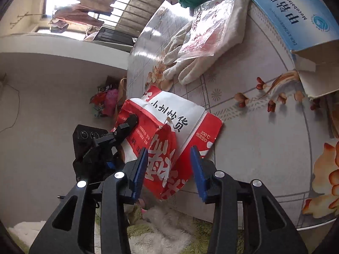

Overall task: Collect trash
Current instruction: 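Grasp the blue Mecobalamin tablets box with the right tool while the left tool holds the paper bag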

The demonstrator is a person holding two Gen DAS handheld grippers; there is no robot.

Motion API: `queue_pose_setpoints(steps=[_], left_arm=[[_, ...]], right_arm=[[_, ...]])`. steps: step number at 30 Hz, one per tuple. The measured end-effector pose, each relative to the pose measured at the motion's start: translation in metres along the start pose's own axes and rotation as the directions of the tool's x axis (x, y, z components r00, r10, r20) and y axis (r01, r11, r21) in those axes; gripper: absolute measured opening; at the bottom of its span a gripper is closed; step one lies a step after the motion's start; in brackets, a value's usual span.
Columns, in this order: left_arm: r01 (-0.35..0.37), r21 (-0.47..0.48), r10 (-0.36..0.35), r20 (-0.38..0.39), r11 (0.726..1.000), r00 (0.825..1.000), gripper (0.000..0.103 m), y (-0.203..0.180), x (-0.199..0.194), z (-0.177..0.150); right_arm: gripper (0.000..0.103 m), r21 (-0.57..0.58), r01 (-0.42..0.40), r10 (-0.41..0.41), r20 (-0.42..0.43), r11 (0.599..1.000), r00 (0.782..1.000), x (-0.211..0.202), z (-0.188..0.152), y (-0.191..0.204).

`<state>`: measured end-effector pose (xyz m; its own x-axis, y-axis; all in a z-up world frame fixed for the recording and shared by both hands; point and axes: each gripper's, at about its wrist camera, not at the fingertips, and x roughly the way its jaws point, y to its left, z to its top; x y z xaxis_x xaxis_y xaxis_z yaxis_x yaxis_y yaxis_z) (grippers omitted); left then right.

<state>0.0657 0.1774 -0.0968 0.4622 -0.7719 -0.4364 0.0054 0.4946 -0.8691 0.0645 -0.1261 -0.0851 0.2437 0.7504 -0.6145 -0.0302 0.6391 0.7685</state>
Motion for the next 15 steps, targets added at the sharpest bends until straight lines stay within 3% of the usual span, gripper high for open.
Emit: queue_pose_setpoints(steps=[2,4,7,10,11,15], left_arm=[[-0.024,0.028,0.024,0.0,0.999,1.0,0.019,-0.003,0.0,0.001],[-0.049,0.063,0.048,0.003,0.997,0.999,0.019,-0.01,0.004,0.004],[-0.084,0.122,0.083,0.013,0.989,0.996,0.019,-0.021,0.009,0.006],[-0.113,0.178,0.111,0.02,0.978,0.994,0.02,-0.032,0.01,0.004],[-0.116,0.196,0.114,0.022,0.974,0.993,0.019,-0.036,0.01,0.003],[-0.133,0.287,0.129,0.035,0.949,0.991,0.018,-0.054,0.008,-0.003]], right_arm=[[0.049,-0.073,0.079,-0.074,0.061,0.994,0.995,-0.022,0.005,0.01],[0.056,-0.133,0.175,-0.156,0.142,0.975,0.977,-0.045,0.008,0.019],[0.069,-0.162,0.35,-0.294,0.292,0.923,0.91,-0.077,0.021,0.023],[0.073,-0.118,0.524,-0.447,0.386,0.844,0.807,-0.095,0.041,0.009],[0.078,-0.115,0.557,-0.476,0.396,0.823,0.785,-0.098,0.048,-0.002],[0.079,-0.11,0.642,-0.572,0.358,0.759,0.738,-0.08,0.076,-0.018]])
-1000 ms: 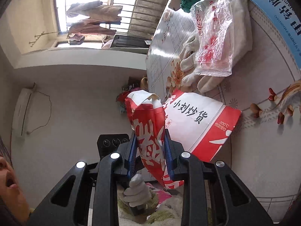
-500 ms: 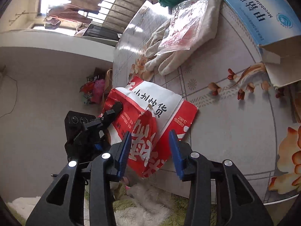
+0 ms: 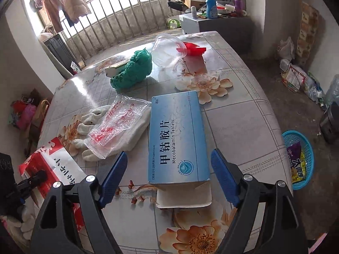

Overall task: Collect trash
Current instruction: 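Grasp the blue Mecobalamin tablets box with the right tool while the left tool holds the paper bag, then carry paper bag and medicine box to the blue wastebasket and open both tools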

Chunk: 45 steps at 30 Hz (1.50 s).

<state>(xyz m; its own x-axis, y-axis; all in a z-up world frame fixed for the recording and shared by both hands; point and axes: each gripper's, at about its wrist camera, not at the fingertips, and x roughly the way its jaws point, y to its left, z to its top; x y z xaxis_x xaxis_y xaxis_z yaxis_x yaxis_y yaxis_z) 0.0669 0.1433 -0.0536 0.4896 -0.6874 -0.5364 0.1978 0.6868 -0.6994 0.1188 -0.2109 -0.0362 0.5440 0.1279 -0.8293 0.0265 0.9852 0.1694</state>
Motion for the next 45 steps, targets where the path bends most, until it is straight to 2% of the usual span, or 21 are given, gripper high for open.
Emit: queue_pose_setpoints(steps=[5,9,16,18,22,30,33,36,40,43,45], left_arm=[[-0.008,0.128,0.009,-0.001,0.992,1.0,0.017,-0.028,0.001,-0.004],[0.012,0.172,-0.009,-0.017,0.985,1.0,0.016,-0.039,0.004,-0.004],[0.05,0.21,-0.04,-0.051,0.976,0.998,0.016,-0.055,0.014,-0.004],[0.054,0.22,-0.043,-0.058,0.974,0.997,0.016,-0.059,0.016,-0.004],[0.063,0.225,-0.048,-0.072,0.972,0.996,0.015,-0.069,0.023,-0.002],[0.108,0.297,-0.083,-0.095,0.949,0.992,0.015,-0.108,0.04,0.008],[0.132,0.335,-0.106,-0.092,0.933,0.99,0.015,-0.132,0.046,0.02],[0.17,0.374,-0.139,-0.107,0.912,0.984,0.015,-0.162,0.059,0.033],[0.231,0.418,-0.169,-0.18,0.879,0.969,0.015,-0.21,0.095,0.047],[0.283,0.429,-0.179,-0.266,0.858,0.947,0.015,-0.248,0.135,0.052],[0.305,0.452,-0.172,-0.313,0.838,0.934,0.015,-0.275,0.166,0.05]], right_arm=[[0.079,0.009,0.035,-0.035,-0.06,0.999,0.998,0.041,0.007,0.006],[0.079,0.007,0.051,-0.05,-0.107,0.999,0.993,0.06,0.009,0.003],[0.079,-0.04,0.098,-0.102,-0.105,0.994,0.989,0.065,0.014,0.003],[0.072,-0.049,0.101,-0.106,-0.099,0.994,0.989,0.064,0.013,0.003],[0.069,-0.018,0.09,-0.091,-0.085,0.996,0.992,0.057,0.012,-0.003],[0.069,0.084,0.041,-0.044,0.027,0.996,0.999,0.006,0.01,-0.033],[0.069,0.133,0.042,-0.054,0.09,0.99,0.995,-0.023,0.007,-0.053],[0.069,0.197,0.071,-0.102,0.149,0.978,0.984,-0.053,0.002,-0.081],[0.069,0.331,0.084,-0.162,0.214,0.94,0.963,-0.092,-0.01,-0.135],[0.069,0.439,0.094,-0.219,0.242,0.893,0.945,-0.114,-0.026,-0.178],[0.069,0.513,0.066,-0.227,0.256,0.856,0.94,-0.125,-0.039,-0.208]])
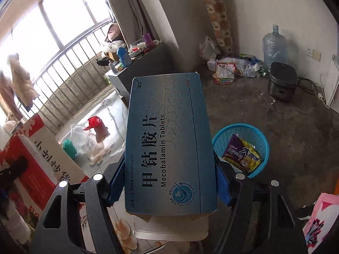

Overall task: Collect trash
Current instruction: 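Carry paper bag and medicine box to the blue wastebasket and open both tools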

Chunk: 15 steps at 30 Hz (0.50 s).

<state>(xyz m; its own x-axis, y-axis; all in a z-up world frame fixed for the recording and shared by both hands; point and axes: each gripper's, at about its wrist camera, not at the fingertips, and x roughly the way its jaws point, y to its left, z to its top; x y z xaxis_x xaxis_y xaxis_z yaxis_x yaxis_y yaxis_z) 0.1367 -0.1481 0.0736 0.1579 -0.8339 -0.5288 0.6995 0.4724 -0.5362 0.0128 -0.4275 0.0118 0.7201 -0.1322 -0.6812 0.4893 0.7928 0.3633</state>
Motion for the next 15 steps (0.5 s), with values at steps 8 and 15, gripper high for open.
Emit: queue_pose_setpoints(steps=[8,15], left_arm=[[-0.04,0.103,0.064,-0.233,0.994,0.97,0.016,-0.034,0.178,0.04],[-0.089,0.115,0.13,-0.427,0.989,0.895,0.017,-0.026,0.332,0.034]], right_arm=[[0.069,0.349,-0.069,0.069,0.012,0.935,0.998,0.026,0.007,-0.119],[0.069,0.6,-0.087,0.151,-0.057,0.795,0.987,0.112,-0.008,-0.202]])
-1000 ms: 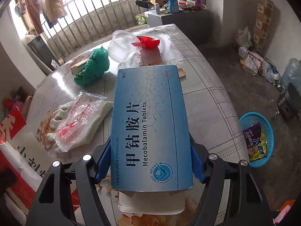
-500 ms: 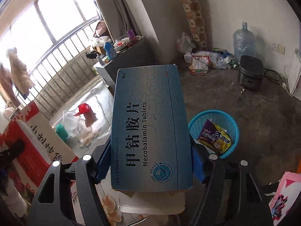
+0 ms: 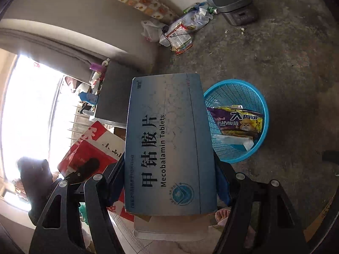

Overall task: Collect trash
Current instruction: 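Carry paper bag and medicine box to the blue wastebasket and open both tools, then move both tools back over the table toward the white gloves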

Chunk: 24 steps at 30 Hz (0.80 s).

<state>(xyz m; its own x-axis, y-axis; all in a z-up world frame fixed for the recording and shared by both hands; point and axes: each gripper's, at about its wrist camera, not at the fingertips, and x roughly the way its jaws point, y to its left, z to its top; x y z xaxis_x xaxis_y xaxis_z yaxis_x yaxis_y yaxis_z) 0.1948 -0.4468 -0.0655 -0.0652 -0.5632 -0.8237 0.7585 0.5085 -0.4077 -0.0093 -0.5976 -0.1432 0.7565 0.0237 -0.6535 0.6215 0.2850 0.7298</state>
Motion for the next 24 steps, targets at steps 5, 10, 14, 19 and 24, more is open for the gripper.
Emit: queue_pose_setpoints(steps=[5,10,14,19,24], left_arm=[[-0.055,0.016,0.056,-0.078,0.998,0.995,0.024,0.003,0.082,0.028],[-0.143,0.018,0.144,-0.153,0.99,0.978,0.064,0.015,0.156,0.041],[-0.133,-0.038,0.127,-0.129,0.99,0.983,0.064,0.028,0.161,0.042],[-0.13,-0.016,0.129,-0.077,0.991,0.989,0.064,0.026,0.145,0.042],[-0.08,-0.003,0.08,0.017,0.997,0.997,0.064,0.012,0.104,0.048]], right_arm=[[0.074,0.105,0.029,-0.026,-0.026,0.994,0.999,0.057,0.029,-0.042],[0.081,0.143,0.168,-0.154,-0.101,0.975,0.983,0.135,0.047,-0.092],[0.081,0.189,0.227,-0.202,-0.143,0.955,0.969,0.157,0.043,-0.126],[0.081,0.181,0.198,-0.183,-0.096,0.963,0.978,0.144,0.039,-0.131],[0.078,0.128,0.192,-0.189,-0.033,0.973,0.981,0.121,0.044,-0.116]])
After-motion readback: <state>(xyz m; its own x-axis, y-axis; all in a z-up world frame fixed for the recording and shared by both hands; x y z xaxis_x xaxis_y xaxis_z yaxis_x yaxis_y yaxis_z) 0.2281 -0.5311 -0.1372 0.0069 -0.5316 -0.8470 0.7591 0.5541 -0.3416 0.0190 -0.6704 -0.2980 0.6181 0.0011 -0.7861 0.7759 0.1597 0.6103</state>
